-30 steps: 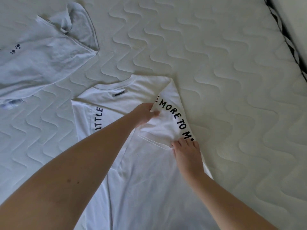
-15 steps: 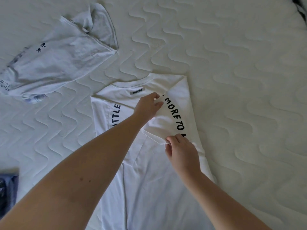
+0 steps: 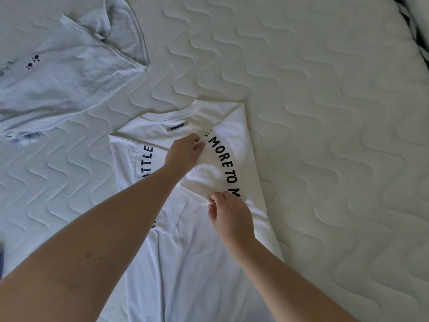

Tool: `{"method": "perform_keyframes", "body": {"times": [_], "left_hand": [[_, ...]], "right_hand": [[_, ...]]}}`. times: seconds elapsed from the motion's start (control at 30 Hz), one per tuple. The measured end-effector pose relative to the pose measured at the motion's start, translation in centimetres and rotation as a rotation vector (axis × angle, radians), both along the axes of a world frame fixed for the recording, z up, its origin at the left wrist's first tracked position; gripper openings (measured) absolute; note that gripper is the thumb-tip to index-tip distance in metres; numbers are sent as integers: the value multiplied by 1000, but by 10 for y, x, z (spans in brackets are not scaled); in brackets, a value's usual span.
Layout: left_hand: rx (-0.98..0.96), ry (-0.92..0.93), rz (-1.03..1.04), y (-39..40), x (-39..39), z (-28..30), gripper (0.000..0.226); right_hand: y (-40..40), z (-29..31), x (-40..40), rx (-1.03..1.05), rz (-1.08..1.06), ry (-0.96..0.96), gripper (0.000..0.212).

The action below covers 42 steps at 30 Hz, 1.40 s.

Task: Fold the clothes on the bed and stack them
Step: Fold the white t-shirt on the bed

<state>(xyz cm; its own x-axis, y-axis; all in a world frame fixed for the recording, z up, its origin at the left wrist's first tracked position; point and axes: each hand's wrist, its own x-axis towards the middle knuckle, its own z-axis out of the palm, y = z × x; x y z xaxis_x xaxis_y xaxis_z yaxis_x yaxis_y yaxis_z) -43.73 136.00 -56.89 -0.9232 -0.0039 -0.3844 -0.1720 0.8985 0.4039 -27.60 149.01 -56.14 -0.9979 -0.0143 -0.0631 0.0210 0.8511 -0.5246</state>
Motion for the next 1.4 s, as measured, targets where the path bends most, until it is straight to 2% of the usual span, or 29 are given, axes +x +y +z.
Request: {"method": "perform_keyframes", "body": {"times": [0.1, 0.2, 0.3, 0.43, 0.5, 0.63, 0.73, 0.8, 0.9, 0.97, 1.03, 1.07, 1.1, 1.17, 1.27, 1.33, 1.4], "left_hand": [[-53, -56, -35, 0, -1, -2, 18], [-114, 27, -92, 5, -2, -6, 29], [-84, 163, -127, 22, -13, -7, 37], [-17, 152, -216, 63, -40, -7, 41], [-5, 88, -223, 82, -54, -6, 42], [0, -9, -161, 94, -73, -9, 21], [-42, 24, -114, 94, -75, -14, 20], [-125, 82, -128, 97, -68, -17, 24], [-191, 276, -145, 103, -41, -15, 36], [-103, 426, -169, 105, -10, -7, 33], [52, 471, -202, 107, 26, 0, 19], [111, 421, -198, 106, 45, 2, 17], [131, 343, -176, 105, 65, 4, 25], [75, 181, -116, 99, 103, 5, 47], [42, -69, -18, 88, 155, -1, 65], [227, -309, 123, 89, 185, -6, 63], [484, -452, 252, 94, 207, -10, 50]], "right_hand": [[1, -3, 3, 62, 32, -38, 20], [9, -6, 9, 106, 39, -71, 22], [20, -10, 14, 81, 26, 23, 24], [35, -12, 18, 94, -15, 92, 37], [41, -11, 21, 140, -85, 35, 49], [52, -11, 34, 203, -162, -154, 75], [60, -15, 49, 210, -152, -256, 80], [65, -17, 57, 214, -165, -274, 80], [70, -15, 64, 205, -212, -283, 81], [70, -12, 69, 220, -219, -291, 80], [68, -9, 77, 219, -220, -305, 82], [66, -8, 81, 215, -218, -312, 83], [65, -8, 87, 216, -215, -314, 85], [65, -8, 99, 248, -215, -306, 85], [67, -9, 123, 366, -246, -242, 72], [68, -12, 142, 409, -268, -220, 69], [70, -15, 162, 420, -295, -229, 73]]}}
